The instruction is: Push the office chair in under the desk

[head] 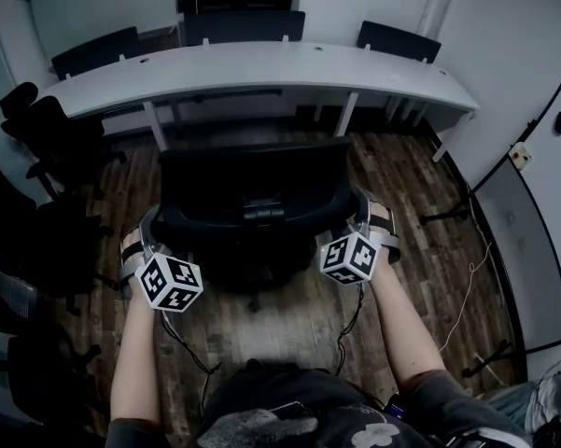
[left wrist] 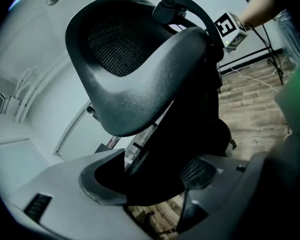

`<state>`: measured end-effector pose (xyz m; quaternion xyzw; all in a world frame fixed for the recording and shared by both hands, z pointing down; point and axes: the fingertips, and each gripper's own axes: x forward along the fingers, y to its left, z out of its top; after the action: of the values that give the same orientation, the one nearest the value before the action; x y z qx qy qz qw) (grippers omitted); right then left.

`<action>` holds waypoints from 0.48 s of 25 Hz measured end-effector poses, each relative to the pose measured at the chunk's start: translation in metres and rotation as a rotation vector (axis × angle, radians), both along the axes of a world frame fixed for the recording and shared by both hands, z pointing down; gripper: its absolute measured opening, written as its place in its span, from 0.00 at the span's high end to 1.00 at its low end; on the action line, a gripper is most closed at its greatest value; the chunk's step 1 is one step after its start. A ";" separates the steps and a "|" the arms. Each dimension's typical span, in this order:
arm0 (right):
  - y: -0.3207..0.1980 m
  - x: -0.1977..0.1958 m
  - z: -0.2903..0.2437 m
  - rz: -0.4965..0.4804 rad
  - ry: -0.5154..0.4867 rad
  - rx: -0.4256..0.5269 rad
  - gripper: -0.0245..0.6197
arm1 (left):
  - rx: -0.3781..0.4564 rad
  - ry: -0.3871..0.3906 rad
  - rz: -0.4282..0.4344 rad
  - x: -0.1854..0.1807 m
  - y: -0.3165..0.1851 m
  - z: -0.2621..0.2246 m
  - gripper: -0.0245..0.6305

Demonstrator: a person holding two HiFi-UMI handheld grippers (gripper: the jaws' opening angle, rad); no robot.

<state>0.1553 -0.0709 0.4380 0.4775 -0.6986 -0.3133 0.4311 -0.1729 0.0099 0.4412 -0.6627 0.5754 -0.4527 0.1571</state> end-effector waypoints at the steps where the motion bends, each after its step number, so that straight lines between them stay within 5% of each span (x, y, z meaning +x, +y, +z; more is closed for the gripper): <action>1: -0.002 -0.002 -0.001 -0.002 0.002 0.000 0.51 | 0.002 -0.003 0.004 -0.002 -0.003 -0.001 0.47; 12: -0.035 -0.025 0.005 0.050 0.005 -0.022 0.52 | -0.042 -0.001 0.026 -0.029 -0.050 0.005 0.48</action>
<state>0.1305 -0.1057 0.4432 0.4894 -0.6886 -0.2959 0.4459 -0.2021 -0.0404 0.4463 -0.6730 0.5573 -0.4628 0.1492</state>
